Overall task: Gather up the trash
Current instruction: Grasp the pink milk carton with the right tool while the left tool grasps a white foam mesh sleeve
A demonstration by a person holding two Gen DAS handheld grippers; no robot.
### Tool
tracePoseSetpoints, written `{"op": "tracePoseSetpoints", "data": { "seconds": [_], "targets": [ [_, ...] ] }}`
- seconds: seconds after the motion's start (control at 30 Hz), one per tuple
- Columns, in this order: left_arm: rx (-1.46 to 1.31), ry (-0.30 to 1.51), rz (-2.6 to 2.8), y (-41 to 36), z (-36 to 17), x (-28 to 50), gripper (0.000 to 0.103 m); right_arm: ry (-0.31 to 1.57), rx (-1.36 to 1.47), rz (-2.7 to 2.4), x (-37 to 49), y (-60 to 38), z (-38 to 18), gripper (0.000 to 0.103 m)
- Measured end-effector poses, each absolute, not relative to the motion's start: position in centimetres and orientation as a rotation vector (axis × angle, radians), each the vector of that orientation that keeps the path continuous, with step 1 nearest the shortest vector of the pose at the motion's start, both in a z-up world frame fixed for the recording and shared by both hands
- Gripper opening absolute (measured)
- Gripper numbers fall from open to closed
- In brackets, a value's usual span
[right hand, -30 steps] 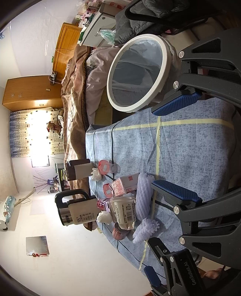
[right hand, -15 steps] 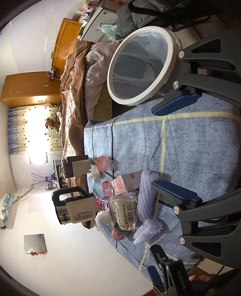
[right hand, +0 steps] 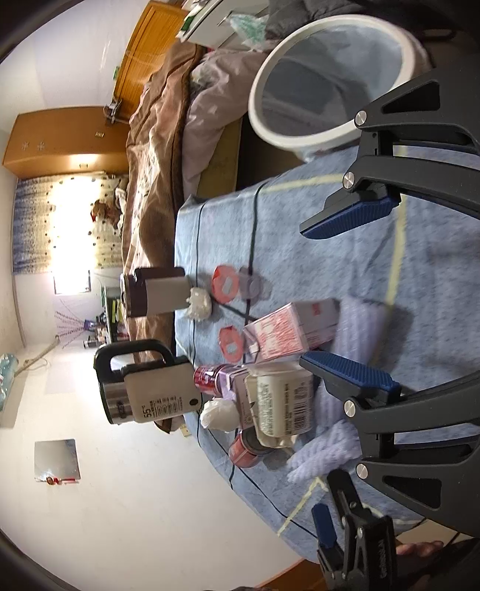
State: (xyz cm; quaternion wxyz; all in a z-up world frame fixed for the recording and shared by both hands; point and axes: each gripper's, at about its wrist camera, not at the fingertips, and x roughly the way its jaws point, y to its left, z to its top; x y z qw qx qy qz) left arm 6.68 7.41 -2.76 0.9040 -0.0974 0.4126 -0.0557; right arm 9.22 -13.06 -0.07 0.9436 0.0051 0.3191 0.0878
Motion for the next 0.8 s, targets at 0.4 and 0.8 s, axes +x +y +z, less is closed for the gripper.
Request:
{"op": "tracePoseSetpoints", "data": {
  "seconds": [0.4,0.8],
  "targets": [
    [-0.276,0.954,-0.124,6.8,-4.6,9.9,0.077,0.718,-0.026,0.256,13.4,-10.6,-1.2,0.055],
    [-0.298,0.945,-0.137,7.6,-4.6,10.1,0.052,0.73,0.049,0.262,13.6,-12.0,-1.8,0.038]
  ]
}}
